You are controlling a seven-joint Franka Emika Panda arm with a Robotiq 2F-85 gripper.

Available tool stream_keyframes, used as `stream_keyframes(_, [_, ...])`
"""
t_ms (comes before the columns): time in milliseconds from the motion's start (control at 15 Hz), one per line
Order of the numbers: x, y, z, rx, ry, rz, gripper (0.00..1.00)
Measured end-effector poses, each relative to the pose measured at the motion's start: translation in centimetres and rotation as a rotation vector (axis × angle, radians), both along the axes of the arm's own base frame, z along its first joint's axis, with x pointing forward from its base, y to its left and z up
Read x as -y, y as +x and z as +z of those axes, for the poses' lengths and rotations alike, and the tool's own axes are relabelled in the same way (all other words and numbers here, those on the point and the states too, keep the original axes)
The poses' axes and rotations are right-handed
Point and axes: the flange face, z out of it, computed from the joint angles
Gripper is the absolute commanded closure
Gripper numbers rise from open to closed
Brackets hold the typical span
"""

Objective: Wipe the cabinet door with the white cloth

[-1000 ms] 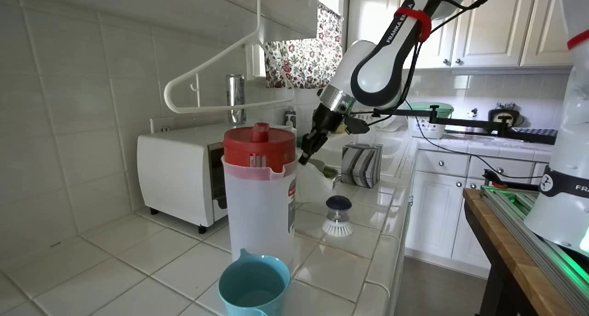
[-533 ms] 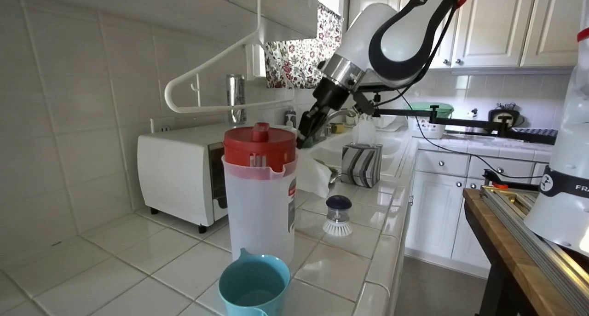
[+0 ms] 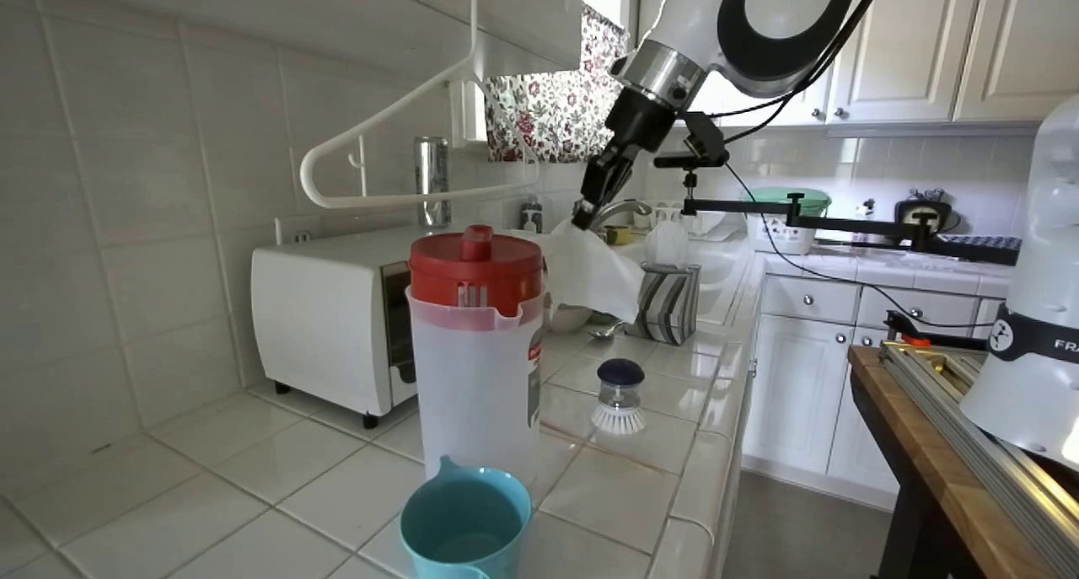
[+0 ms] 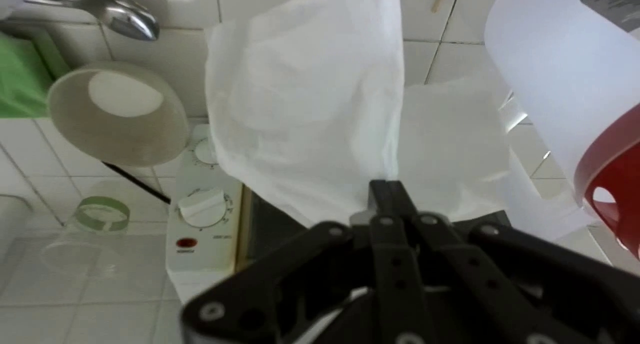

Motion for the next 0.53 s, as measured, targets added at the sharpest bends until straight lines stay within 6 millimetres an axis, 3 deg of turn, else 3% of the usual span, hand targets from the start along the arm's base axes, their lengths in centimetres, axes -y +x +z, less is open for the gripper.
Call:
stream_keyframes(200, [-0.2, -1.5, 2.5, 0.013, -0.022, 0.012, 1.0])
stream_keyframes(533, [-1.1, -3.0, 3.9, 0.023, -0.062, 0.03, 1.0])
